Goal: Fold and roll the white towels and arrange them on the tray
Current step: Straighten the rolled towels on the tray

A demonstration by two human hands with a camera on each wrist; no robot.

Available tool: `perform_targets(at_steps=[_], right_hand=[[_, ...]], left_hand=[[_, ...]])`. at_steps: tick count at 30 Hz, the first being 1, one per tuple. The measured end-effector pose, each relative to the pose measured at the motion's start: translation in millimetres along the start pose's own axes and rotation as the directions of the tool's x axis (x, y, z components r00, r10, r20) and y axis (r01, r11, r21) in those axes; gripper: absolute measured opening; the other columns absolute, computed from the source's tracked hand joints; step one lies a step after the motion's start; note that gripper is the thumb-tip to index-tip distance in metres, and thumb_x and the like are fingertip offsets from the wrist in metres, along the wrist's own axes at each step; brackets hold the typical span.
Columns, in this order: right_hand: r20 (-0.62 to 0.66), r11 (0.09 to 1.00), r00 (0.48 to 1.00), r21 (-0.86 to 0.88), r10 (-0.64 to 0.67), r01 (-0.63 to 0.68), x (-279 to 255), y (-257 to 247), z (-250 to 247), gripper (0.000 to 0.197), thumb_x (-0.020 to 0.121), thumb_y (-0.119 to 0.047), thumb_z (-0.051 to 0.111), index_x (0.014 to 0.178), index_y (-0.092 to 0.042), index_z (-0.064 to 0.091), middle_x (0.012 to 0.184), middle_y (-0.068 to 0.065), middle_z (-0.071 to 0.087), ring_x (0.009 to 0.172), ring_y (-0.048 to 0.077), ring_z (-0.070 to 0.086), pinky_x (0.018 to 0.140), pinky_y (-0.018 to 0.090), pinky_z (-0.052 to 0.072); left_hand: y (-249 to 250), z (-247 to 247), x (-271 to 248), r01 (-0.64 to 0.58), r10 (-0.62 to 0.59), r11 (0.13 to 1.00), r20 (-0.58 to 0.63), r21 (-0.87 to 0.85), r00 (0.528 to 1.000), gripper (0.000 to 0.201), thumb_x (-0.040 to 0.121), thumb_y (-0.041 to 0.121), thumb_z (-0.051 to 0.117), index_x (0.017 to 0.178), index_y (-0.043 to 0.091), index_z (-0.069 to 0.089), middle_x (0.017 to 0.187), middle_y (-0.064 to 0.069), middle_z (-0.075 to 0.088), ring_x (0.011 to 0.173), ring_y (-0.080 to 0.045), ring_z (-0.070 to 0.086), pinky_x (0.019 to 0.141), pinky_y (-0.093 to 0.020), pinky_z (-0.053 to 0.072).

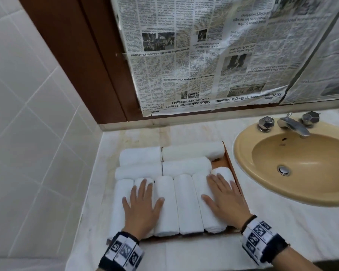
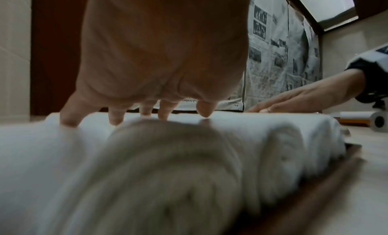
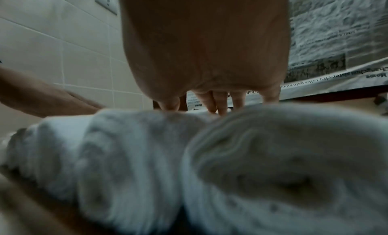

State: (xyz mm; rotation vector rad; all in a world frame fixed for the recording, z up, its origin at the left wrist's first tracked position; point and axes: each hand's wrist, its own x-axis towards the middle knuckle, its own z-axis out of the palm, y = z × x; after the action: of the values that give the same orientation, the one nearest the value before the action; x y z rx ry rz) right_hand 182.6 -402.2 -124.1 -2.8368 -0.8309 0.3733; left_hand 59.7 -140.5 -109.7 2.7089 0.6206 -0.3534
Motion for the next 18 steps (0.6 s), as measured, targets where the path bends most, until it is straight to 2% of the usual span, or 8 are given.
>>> perform_targets(at_steps=[2, 4, 6, 8, 10, 12, 14, 18], right_hand=[[-0.043, 0.999, 0.998, 0.006, 0.044, -0.044, -4.1, -8.7, 10.5, 0.092, 0.083, -0.072, -0.013, 0.158, -0.022, 0.007, 0.165, -0.005, 0.005, 0.152, 0.014, -0.002, 0.121, 0.045, -0.001], [-0.062, 0.997, 0.995, 0.004, 0.079, -0.079, -3.8, -11.8, 16.2, 0.090, 0.084, -0.071, -0.014, 0.158, -0.023, 0.003, 0.165, -0.006, 0.004, 0.152, 0.013, -0.004, 0.121, 0.045, -0.004], [-0.080, 0.995, 0.992, 0.009, 0.097, -0.097, -4.7, -14.2, 15.6, 0.085, 0.086, -0.068, -0.009, 0.158, -0.023, 0.006, 0.165, -0.007, 0.006, 0.152, 0.012, -0.003, 0.122, 0.043, -0.004], [-0.137, 0.990, 0.982, 0.062, 0.131, -0.124, -11.2, -15.3, 13.4, 0.080, 0.090, -0.064, -0.002, 0.157, -0.023, 0.014, 0.165, -0.006, 0.011, 0.152, 0.013, 0.002, 0.122, 0.042, 0.001], [-0.196, 0.978, 0.962, 0.124, 0.191, -0.169, -21.7, -12.2, 15.7, 0.070, 0.097, -0.062, 0.014, 0.155, -0.024, 0.022, 0.164, -0.004, 0.015, 0.151, 0.016, 0.009, 0.122, 0.044, 0.012], [-0.242, 0.959, 0.936, 0.188, 0.256, -0.214, -34.4, -6.4, 20.2, 0.063, 0.099, -0.057, 0.030, 0.154, -0.027, 0.024, 0.163, -0.002, 0.018, 0.149, 0.020, 0.017, 0.117, 0.047, 0.025], [-0.239, 0.937, 0.923, 0.255, 0.301, -0.239, -46.2, -0.3, 24.2, 0.061, 0.100, -0.052, 0.037, 0.154, -0.029, 0.024, 0.162, -0.001, 0.019, 0.147, 0.021, 0.021, 0.113, 0.048, 0.032], [-0.193, 0.923, 0.931, 0.294, 0.310, -0.247, -62.1, 3.6, 31.5, 0.058, 0.103, -0.037, 0.038, 0.156, -0.026, 0.018, 0.164, 0.003, 0.013, 0.146, 0.026, 0.020, 0.116, 0.045, 0.029]], left_hand=[[-4.0, 15.5, -0.9, -0.015, 0.015, 1.000, -0.033, 0.025, 0.999, 0.090, 0.080, 0.078, -0.014, 0.158, 0.037, 0.005, 0.165, 0.012, -0.014, 0.153, -0.027, -0.008, 0.119, -0.057, -0.007], [-7.3, 24.4, -2.1, -0.016, 0.017, 1.000, -0.072, 0.014, 0.997, 0.095, 0.079, 0.078, -0.021, 0.157, 0.038, 0.017, 0.167, 0.011, -0.005, 0.153, -0.031, 0.002, 0.119, -0.058, -0.005], [-8.7, 25.1, -3.6, -0.024, 0.024, 1.000, -0.107, 0.000, 0.994, 0.095, 0.082, 0.077, -0.019, 0.156, 0.037, 0.024, 0.167, 0.010, 0.002, 0.153, -0.032, 0.007, 0.119, -0.059, -0.002], [-8.5, 21.6, -6.9, -0.026, 0.024, 1.000, -0.104, -0.013, 0.994, 0.091, 0.083, 0.079, -0.013, 0.157, 0.038, 0.017, 0.167, 0.011, -0.006, 0.153, -0.028, 0.000, 0.120, -0.059, -0.005], [-11.6, 18.2, -14.0, 0.005, -0.007, 1.000, -0.127, -0.015, 0.992, 0.074, 0.091, 0.076, 0.007, 0.157, 0.041, 0.010, 0.166, 0.012, -0.013, 0.153, -0.023, -0.011, 0.118, -0.059, -0.010], [-19.1, 19.4, -24.9, 0.040, -0.044, 0.999, -0.157, -0.029, 0.987, 0.070, 0.094, 0.073, 0.019, 0.156, 0.043, 0.007, 0.166, 0.012, -0.012, 0.152, -0.022, -0.014, 0.116, -0.060, -0.011], [-26.8, 26.4, -36.4, 0.026, -0.027, 1.000, -0.165, -0.010, 0.986, 0.072, 0.093, 0.072, 0.016, 0.157, 0.041, 0.006, 0.167, 0.011, -0.007, 0.153, -0.022, -0.008, 0.118, -0.061, -0.008], [-35.6, 37.4, -46.4, -0.029, 0.025, 0.999, -0.205, -0.017, 0.978, 0.073, 0.090, 0.067, 0.012, 0.157, 0.039, 0.016, 0.167, 0.009, 0.006, 0.153, -0.019, 0.007, 0.119, -0.058, -0.005]])
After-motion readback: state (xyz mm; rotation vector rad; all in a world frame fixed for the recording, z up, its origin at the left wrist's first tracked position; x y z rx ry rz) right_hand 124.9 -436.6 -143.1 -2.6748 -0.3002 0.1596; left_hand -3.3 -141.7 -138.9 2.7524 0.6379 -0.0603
